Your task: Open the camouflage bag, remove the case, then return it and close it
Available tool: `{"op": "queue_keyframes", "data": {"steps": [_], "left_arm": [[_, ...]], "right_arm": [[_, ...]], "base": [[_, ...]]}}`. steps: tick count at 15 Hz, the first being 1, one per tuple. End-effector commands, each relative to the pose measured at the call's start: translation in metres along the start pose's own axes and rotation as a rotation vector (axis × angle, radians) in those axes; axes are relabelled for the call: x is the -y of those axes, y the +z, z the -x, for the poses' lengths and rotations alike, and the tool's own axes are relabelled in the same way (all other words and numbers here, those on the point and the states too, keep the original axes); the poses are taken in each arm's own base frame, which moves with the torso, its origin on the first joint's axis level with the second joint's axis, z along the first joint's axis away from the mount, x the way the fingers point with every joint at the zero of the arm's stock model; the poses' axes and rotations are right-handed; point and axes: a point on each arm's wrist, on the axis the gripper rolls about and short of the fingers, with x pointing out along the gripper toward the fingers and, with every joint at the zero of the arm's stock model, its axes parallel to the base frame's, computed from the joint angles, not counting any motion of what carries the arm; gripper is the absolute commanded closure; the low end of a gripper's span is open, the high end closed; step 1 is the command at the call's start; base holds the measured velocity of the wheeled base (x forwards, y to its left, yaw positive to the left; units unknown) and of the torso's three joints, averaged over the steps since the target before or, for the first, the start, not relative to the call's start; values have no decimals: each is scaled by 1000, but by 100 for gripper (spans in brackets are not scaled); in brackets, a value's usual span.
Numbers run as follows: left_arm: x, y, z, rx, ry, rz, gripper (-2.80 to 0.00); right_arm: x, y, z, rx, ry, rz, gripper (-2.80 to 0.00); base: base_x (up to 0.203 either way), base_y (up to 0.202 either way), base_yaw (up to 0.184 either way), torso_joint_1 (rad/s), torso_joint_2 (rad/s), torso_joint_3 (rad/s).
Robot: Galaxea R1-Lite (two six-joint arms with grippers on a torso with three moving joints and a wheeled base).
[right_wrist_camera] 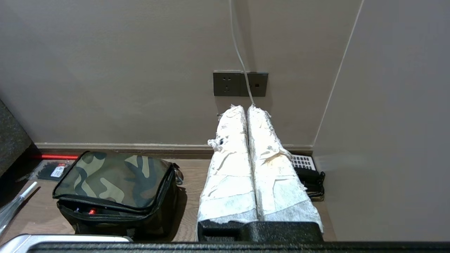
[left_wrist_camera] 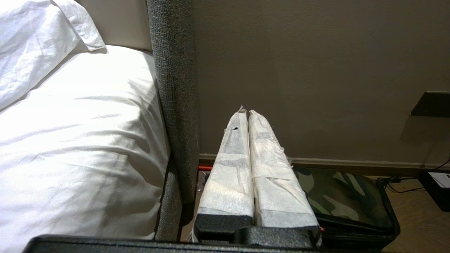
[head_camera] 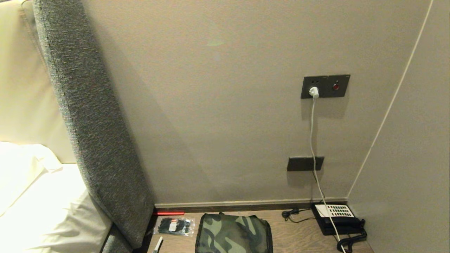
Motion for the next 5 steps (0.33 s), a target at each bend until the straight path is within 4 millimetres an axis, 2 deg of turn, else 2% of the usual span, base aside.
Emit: {"op": "queue_keyframes", "data": {"steps": [1, 5], "left_arm": [[0, -1, 0, -1, 1, 1, 0], [0, -1, 0, -1, 1, 1, 0]], "right_arm": [[0, 0, 0, 4, -2, -19, 0], [0, 0, 0, 5, -2, -29, 0]], "base": [[0, 0, 0, 0, 0, 0], [0, 0, 0, 0, 0, 0]]}}
